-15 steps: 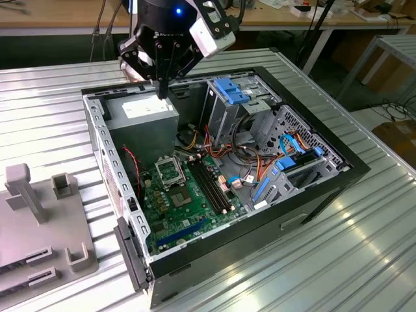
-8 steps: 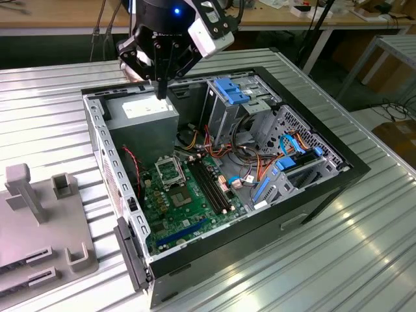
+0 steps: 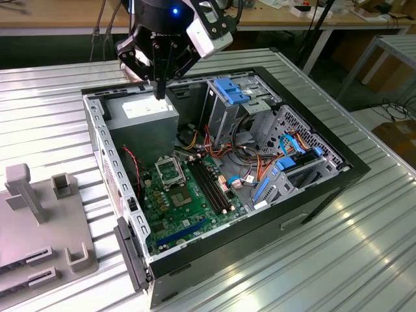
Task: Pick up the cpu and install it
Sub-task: 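Reach for the cpu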
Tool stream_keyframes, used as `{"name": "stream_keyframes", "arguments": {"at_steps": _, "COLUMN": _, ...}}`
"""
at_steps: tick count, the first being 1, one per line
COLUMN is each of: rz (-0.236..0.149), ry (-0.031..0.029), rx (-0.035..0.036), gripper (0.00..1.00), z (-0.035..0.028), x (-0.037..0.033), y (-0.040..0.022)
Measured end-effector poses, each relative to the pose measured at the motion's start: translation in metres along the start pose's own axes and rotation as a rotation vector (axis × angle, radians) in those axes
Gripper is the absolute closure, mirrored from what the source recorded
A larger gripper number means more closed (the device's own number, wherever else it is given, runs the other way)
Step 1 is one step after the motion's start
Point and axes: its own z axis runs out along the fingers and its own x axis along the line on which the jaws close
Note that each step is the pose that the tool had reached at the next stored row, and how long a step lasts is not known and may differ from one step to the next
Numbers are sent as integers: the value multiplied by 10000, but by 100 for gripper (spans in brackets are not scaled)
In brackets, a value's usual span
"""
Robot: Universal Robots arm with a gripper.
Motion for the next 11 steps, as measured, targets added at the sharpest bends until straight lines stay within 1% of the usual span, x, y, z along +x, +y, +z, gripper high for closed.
{"name": "stream_keyframes", "arguments": {"at_steps": 11, "rz": 1, "ry": 6, "rx": 0, "gripper": 89, "z": 1, "x": 29, "y": -2}}
